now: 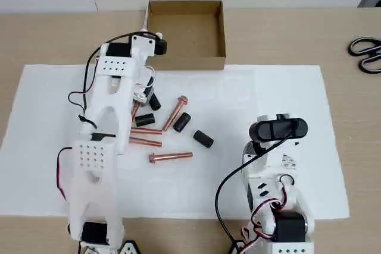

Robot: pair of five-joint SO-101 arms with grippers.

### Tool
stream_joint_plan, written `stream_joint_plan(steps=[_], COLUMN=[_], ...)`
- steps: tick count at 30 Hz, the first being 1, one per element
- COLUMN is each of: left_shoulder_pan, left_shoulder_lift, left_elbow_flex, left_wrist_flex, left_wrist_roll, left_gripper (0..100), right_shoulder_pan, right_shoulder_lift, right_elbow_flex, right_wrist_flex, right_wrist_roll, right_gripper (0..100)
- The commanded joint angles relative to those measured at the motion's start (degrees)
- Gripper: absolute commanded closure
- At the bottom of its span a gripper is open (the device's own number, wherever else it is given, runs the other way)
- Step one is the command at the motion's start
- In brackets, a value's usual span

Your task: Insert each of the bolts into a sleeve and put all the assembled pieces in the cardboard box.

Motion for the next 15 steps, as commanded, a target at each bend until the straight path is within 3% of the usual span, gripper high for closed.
stream_joint_plan(steps=[1, 10, 15], left_shoulder_pan=[-2.7, -2.8, -2.5], left_shoulder_lift=[-1.7, -10.9, -24.1], left_elbow_flex=[-9.9, -7.8, -2.1], left_wrist_flex=[3.3, 3.3, 3.3], left_wrist_roll=[0.4, 0.4, 0.5], left_gripper=[99, 99, 99], right_shoulder_pan=[0.0, -0.6, -8.0], right_shoulder_lift=[-1.0, -1.1, -1.1], right_elbow_flex=[-0.2, 2.6, 2.4], right_wrist_flex=[-0.4, -0.5, -1.0], right_wrist_roll=[0.4, 0.5, 0.5], right_gripper=[99.4, 99.2, 99.2])
